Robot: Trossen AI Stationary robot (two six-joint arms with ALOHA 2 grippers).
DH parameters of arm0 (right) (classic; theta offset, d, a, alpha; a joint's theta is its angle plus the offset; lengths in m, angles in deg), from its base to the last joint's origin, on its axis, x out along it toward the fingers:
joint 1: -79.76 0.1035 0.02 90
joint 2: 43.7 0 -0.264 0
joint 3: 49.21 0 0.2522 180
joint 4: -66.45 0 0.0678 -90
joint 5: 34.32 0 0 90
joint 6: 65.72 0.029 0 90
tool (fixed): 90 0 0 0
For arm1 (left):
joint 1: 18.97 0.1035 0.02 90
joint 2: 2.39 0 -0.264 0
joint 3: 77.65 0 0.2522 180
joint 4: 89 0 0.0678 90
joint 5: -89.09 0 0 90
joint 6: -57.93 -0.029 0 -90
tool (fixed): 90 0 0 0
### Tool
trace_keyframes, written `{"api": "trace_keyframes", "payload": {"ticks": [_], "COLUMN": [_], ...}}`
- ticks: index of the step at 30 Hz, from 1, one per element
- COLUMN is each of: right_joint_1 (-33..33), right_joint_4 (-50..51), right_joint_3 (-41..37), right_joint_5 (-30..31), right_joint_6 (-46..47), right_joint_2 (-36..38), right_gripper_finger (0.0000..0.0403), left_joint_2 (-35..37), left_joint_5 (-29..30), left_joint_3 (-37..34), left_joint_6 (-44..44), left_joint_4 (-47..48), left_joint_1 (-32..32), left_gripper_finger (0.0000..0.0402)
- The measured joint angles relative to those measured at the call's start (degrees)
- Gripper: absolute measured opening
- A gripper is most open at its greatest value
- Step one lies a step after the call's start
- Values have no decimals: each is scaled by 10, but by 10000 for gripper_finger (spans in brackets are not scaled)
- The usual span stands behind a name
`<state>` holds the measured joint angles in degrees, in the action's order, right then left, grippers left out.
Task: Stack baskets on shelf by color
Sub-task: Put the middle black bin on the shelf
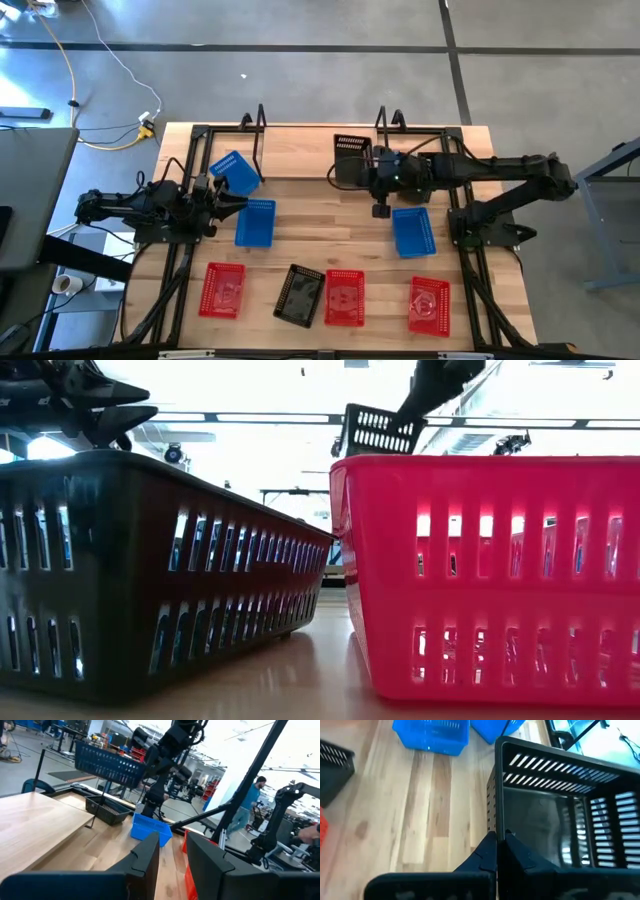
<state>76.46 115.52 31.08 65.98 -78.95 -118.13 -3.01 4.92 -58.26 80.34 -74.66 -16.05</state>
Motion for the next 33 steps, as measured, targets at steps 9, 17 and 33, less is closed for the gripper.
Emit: {"api": "trace_keyframes", "payload": {"ticks": [9,17,33], "right_joint_1": [-61,-91,-158], "right_joint_4": [-56,-113,-154], "right_joint_3": [-84,-128,-168], "right_joint_5": [-31,-29,-67], "right_joint_6": [-61,-94,-156], "right_joint_2": [0,-5,-43], "right_gripper_finger": [0,0,0], "left_joint_2": [0,0,0], "left_joint_5": [0,8,26], "left_joint_3": [0,0,0], "left_joint_6": [3,25,25], "left_joint_4": [0,0,0], "left_joint_1": [0,0,0], "left_gripper_finger": [90,90,90]}}
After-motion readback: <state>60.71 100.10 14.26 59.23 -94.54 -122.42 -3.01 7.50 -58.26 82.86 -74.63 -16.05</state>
